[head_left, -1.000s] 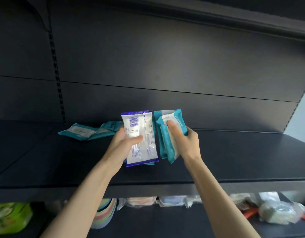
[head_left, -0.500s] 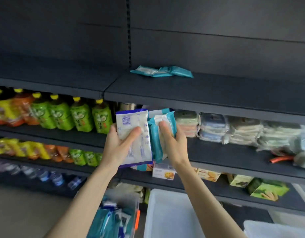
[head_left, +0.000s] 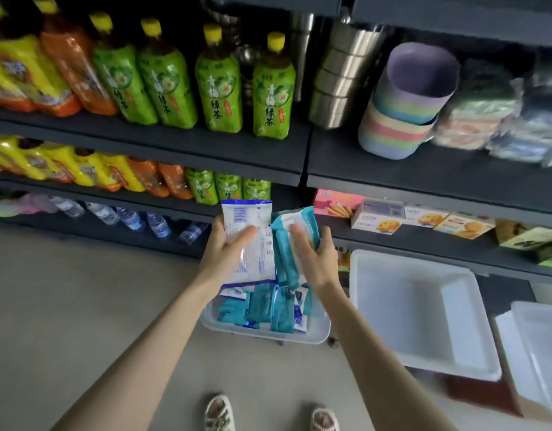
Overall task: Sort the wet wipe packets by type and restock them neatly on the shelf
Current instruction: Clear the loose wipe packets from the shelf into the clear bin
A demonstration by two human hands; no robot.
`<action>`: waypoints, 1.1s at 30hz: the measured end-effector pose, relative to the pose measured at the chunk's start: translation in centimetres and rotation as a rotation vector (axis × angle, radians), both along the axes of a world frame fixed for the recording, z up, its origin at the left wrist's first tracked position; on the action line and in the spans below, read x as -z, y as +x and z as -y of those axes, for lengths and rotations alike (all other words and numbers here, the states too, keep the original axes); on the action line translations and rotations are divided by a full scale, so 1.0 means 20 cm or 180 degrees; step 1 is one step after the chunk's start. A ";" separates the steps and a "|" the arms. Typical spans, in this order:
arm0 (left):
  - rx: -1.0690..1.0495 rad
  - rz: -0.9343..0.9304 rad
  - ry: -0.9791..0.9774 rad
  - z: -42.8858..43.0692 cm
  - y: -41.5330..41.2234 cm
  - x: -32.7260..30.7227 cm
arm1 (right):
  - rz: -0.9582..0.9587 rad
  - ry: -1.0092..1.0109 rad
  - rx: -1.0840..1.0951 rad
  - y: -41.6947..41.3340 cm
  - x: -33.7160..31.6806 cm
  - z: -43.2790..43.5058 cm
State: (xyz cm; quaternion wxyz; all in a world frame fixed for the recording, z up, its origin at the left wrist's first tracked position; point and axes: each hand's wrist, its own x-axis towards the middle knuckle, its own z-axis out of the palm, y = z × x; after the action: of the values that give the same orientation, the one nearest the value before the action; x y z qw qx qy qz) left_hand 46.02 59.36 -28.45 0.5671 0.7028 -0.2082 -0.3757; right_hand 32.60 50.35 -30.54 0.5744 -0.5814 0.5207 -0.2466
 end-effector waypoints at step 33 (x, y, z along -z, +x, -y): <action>0.2001 0.1091 0.1737 0.09 0.48 1.96 | -0.2321 0.0661 -0.0915 0.39 1.94 0.03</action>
State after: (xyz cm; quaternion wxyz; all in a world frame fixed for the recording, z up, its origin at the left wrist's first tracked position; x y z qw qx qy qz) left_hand 55.69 57.66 -67.72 0.1766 0.7813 -0.3958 -0.4491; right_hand 40.41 49.79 -69.34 0.4364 -0.6366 0.6258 0.1125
